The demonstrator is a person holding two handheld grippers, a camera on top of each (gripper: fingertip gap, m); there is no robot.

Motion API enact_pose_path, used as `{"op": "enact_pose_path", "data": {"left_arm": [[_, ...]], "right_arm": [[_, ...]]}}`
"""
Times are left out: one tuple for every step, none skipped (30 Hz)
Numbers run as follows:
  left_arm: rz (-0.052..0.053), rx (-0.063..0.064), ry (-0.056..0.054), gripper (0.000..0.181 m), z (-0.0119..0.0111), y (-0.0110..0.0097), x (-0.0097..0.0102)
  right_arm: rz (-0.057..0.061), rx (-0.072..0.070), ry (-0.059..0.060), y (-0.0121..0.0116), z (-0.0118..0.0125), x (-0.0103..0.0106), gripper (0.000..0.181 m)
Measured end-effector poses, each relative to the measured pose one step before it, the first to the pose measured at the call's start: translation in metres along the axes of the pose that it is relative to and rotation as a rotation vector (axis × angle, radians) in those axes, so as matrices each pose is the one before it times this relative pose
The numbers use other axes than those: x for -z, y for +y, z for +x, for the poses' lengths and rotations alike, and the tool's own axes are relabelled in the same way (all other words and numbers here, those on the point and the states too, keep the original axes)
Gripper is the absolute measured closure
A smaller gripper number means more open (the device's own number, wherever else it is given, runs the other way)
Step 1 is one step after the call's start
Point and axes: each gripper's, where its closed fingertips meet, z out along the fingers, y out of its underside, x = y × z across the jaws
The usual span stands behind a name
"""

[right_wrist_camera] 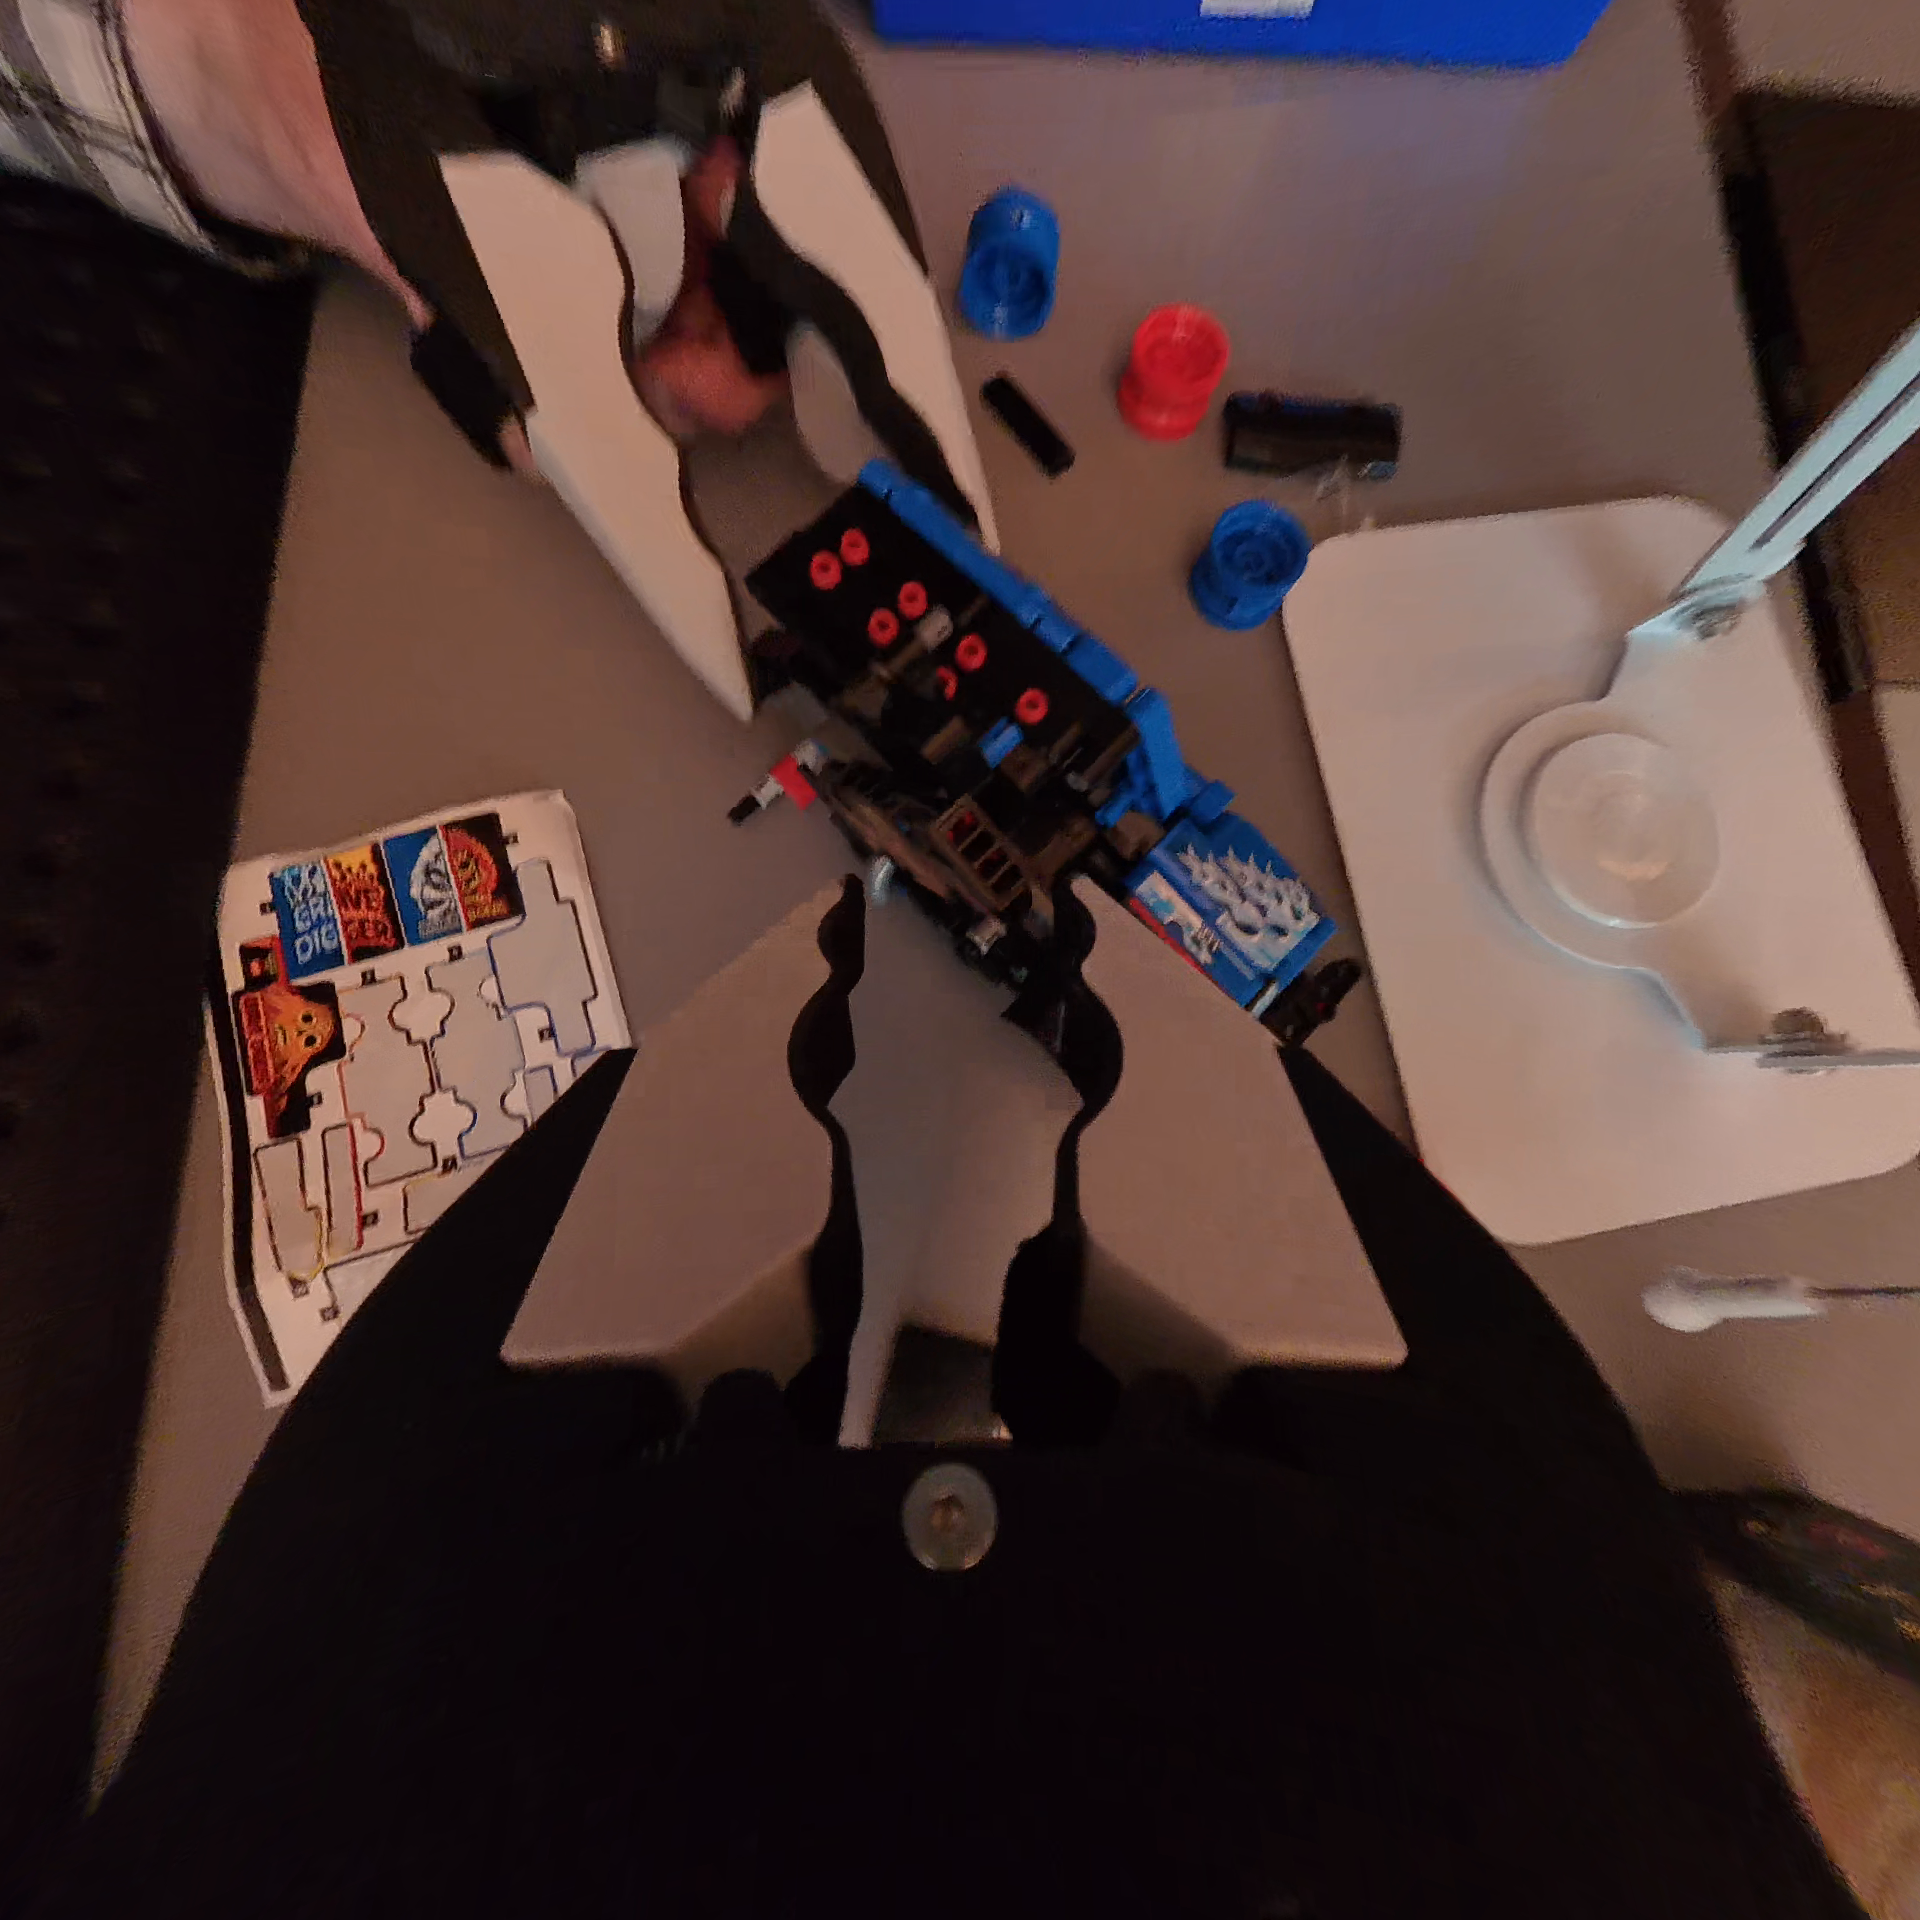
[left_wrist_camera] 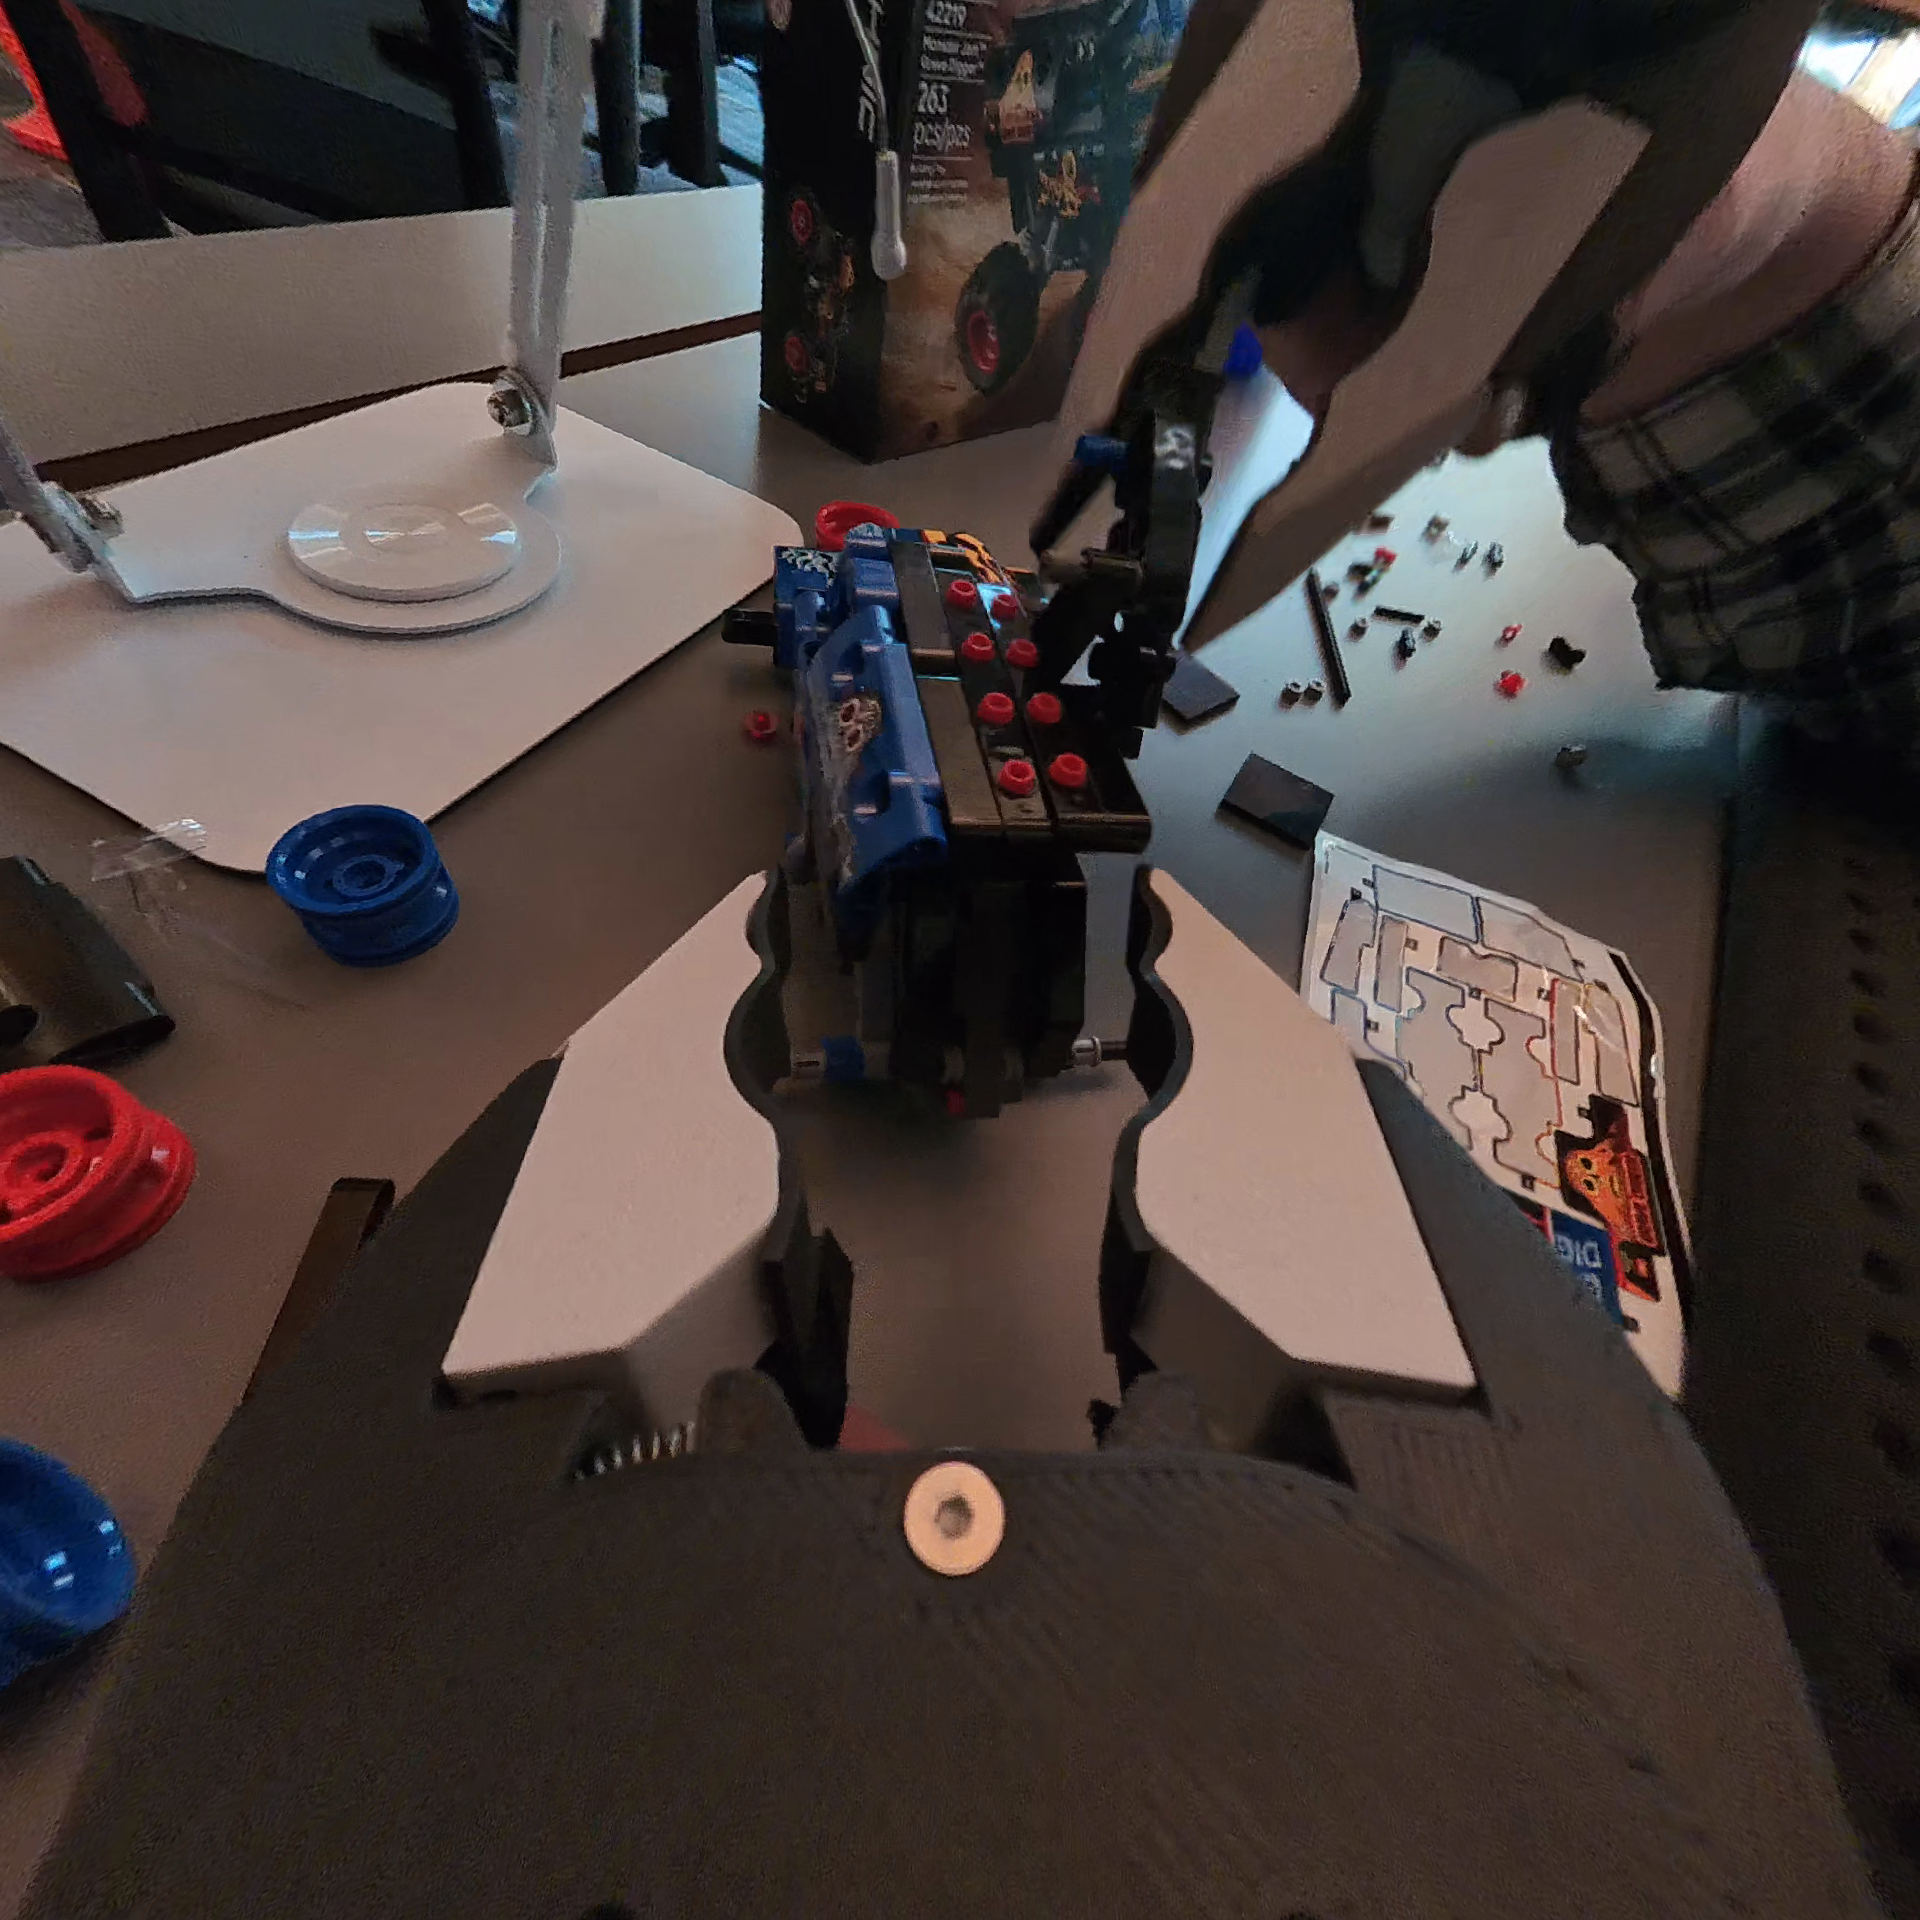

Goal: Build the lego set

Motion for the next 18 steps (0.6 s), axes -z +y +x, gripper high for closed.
{"op": "enact_pose_path", "data": {"left_arm": [[-0.0121,-0.0178,-0.0036,0.113,0.0013,0.00168,-0.00146],[-0.0093,-0.0169,-0.0064,0.111,0.00084,0.00112,-0.00127],[-0.0078,-0.0214,-0.0107,0.112,0.00039,0.00088,-0.00113],[-0.0074,-0.0284,-0.0163,0.115,-0.00025,0.00075,-0.00121],[-0.0009,-0.0241,-0.0228,0.122,-0.00133,-0.00032,-0.00079],[-0.0035,-0.0154,-0.0264,0.128,-0.00293,0.00024,-0.00069],[-0.0008,-0.0064,-0.0018,0.128,-0.00038,0.00002,-0.00018],[0.0006,0.0068,0.0055,0.129,-0.00005,-0.0001,0.00003],[0.0001,0.004,0.0032,0.129,-0.00018,0.00004,-0.00006],[-0.0001,-0.0029,-0.0008,0.129,0.0,-0.00009,0.00001],[-0.0001,-0.0037,0.0,0.129,0.00005,0.00001,-0.00003],[0.0003,0.0004,0.0011,0.129,-0.00022,-0.00003,0.00006],[0.0006,-0.001,0.0017,0.129,-0.00015,-0.00007,0.0],[0.0003,-0.0024,0.002,0.129,0.00012,-0.00004,-0.00002],[0.0007,-0.0038,0.0019,0.129,0.00023,-0.00018,-0.00001],[0.0004,-0.0031,0.0029,0.129,0.00027,-0.00008,-0.00007],[-0.001,-0.0006,0.005,0.129,0.00034,0.00006,-0.00034],[-0.0004,0.0015,0.0045,0.129,-0.00012,-0.00011,-0.00029]], "right_arm": [[0.0299,0.013,0.0085,-0.00527,0.00035,0.00141,0.145],[0.0213,0.0185,0.0066,-0.00375,-0.00035,0.00051,0.146],[0.0143,0.017,0.0081,-0.00241,-0.00004,-0.00018,0.149],[0.0102,0.009,0.0006,-0.0013,-0.00055,-0.0005,0.156],[0.0049,-0.0012,-0.0081,0.00005,-0.00081,-0.0005,0.159],[0.0036,-0.0092,-0.0167,0.00059,-0.00124,-0.00006,0.161],[0.0059,-0.0095,-0.0179,0.00019,-0.00121,0.00062,0.163],[0.0049,-0.0075,-0.0148,0.00033,-0.00093,0.00048,0.164],[0.0017,-0.0094,-0.0129,0.00084,-0.00062,0.0002,0.165],[0.0031,-0.0117,-0.014,0.00092,-0.00041,-0.00033,0.165],[0.0101,-0.0136,-0.0183,0.0008,-0.00042,-0.00053,0.166],[0.01,-0.0152,-0.0224,0.00151,-0.0005,-0.00033,0.167],[0.0058,-0.0126,-0.0193,0.0017,-0.0002,0.0001,0.168],[0.0059,-0.0094,-0.0147,0.00141,0.00023,0.00031,0.168],[0.0064,-0.0098,-0.0149,0.00126,0.00024,0.00027,0.168],[0.009,-0.0143,-0.0165,0.00119,0.00029,0.00017,0.168],[0.0104,-0.0195,-0.019,0.00112,0.00046,0.00023,0.168],[0.0057,-0.0119,-0.017,0.00168,0.00023,0.00025,0.168]]}}
